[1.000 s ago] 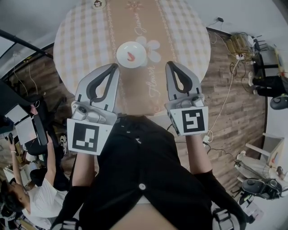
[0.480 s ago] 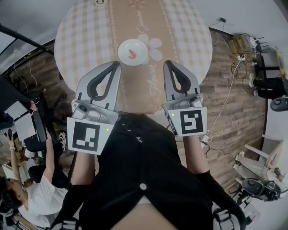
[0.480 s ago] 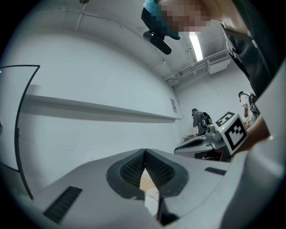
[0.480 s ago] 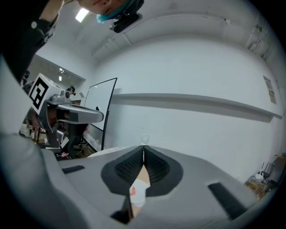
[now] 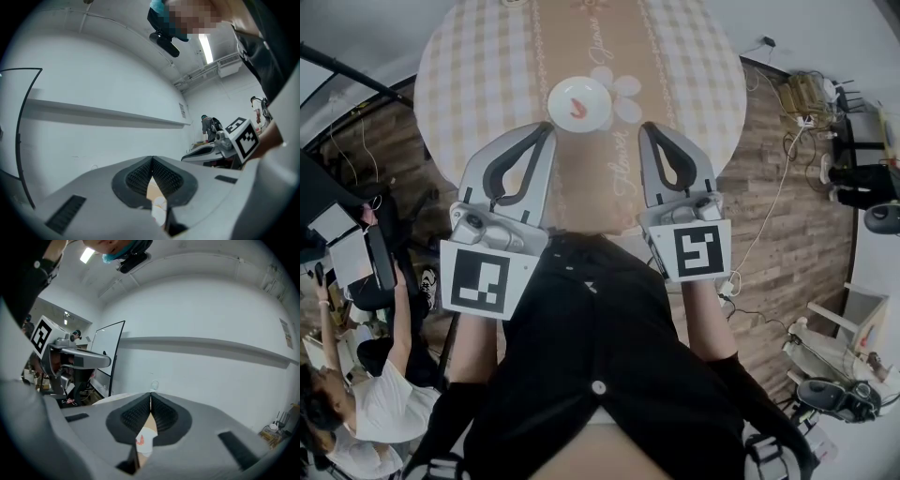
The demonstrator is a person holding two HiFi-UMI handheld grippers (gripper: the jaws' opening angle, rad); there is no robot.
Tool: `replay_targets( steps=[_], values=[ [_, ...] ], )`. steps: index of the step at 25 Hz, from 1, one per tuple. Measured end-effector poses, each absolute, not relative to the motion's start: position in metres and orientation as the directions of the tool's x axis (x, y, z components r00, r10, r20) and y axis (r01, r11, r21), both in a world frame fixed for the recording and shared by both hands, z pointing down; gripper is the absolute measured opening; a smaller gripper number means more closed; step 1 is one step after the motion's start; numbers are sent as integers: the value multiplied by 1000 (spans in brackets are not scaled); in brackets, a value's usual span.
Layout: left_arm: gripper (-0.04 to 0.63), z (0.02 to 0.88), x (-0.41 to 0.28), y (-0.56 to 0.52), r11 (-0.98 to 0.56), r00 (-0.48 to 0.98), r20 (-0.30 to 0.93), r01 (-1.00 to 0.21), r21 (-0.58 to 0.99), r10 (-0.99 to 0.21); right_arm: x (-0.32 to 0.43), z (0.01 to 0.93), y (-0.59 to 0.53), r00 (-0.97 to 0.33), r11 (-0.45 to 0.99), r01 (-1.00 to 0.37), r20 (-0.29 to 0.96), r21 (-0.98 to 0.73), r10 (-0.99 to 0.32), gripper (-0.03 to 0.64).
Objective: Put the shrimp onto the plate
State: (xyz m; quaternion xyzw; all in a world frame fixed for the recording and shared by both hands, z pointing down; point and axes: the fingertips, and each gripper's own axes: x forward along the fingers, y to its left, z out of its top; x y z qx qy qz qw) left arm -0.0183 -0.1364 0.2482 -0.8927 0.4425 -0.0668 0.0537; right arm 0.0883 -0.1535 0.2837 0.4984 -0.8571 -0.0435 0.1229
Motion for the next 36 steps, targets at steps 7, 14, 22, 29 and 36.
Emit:
replay_targets(
  steps=[7, 14, 22, 29, 36],
  values=[
    [3, 249, -21, -137, -597, 593, 73, -788, -153, -802, 84, 284, -155, -484, 511, -836, 167, 200, -859, 3],
    [3, 250, -21, -139, -598, 594, 77, -787, -151, -801, 81, 286, -156, -490, 518, -832, 172, 200, -854, 3],
    [3, 250, -21, -141, -601, 596, 80, -785, -153, -799, 80, 288, -157, -492, 522, -830, 183, 199, -851, 3],
    [3, 249, -22, -142, -598, 595, 71, -787, -152, -801, 77, 290, -158, -497, 530, -824, 191, 200, -846, 3],
    [3, 249, -25, -141, -592, 588, 76, -792, -148, -805, 74, 289, -158, -503, 536, -819, 195, 203, -842, 3]
  ],
)
